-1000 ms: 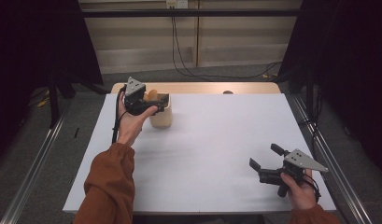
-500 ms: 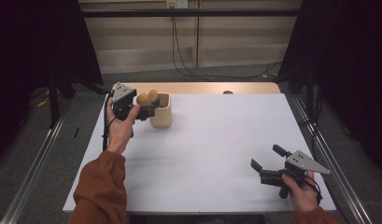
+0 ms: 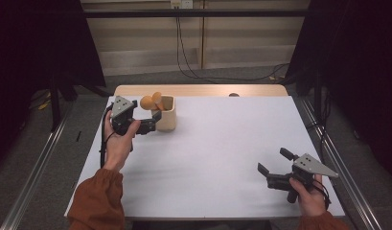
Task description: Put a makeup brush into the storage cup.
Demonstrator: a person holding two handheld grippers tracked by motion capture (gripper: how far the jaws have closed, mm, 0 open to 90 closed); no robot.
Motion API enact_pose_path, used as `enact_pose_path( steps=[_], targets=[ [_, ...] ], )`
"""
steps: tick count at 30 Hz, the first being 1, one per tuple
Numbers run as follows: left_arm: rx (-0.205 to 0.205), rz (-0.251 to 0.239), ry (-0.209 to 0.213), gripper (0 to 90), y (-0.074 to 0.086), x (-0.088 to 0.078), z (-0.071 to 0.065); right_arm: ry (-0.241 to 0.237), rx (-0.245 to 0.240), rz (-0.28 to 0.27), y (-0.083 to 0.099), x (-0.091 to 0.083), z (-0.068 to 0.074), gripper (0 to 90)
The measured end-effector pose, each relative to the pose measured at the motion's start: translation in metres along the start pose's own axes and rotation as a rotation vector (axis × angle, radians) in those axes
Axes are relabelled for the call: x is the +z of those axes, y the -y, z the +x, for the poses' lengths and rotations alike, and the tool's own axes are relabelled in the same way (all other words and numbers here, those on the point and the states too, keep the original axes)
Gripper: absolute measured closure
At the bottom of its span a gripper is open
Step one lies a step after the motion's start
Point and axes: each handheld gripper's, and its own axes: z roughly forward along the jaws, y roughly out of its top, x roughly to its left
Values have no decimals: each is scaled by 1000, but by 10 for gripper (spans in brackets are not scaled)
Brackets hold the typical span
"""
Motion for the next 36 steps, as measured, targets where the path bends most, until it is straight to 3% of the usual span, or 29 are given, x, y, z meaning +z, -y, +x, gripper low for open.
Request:
enact_pose_path(
  steps=[3, 5, 9, 11, 16, 20, 24, 26, 30, 36],
  targets=[
    [17, -10, -17, 24, 4, -5, -4, 5, 0, 2, 0, -1, 0, 0],
    [-6, -11, 20, 21, 8, -8, -5, 5, 1, 1, 0, -1, 0, 0],
    [0, 0, 11, 29, 17, -14, -6, 4, -6, 0, 0, -2, 0, 0],
    [-8, 11, 35, 33, 21, -16, -6, 4, -9, 0, 0, -2, 0, 0],
    [13, 20, 48, 33, 31, -24, -9, 3, -8, 5, 1, -1, 1, 0],
    [14, -9, 24, 51, 34, -36, -6, 1, -13, 5, 1, -1, 2, 0],
    [5, 13, 15, 51, 40, -44, -3, 1, -12, 7, 1, -1, 2, 0],
    [6, -10, 42, 43, 44, -51, -2, 0, -12, 6, 1, -1, 2, 0],
    [7, -46, 20, 39, 50, -61, -1, 0, -14, 6, 1, -1, 2, 0],
    [16, -9, 13, 40, 58, -75, -4, -1, -12, 2, 0, -2, 2, 0]
  ],
)
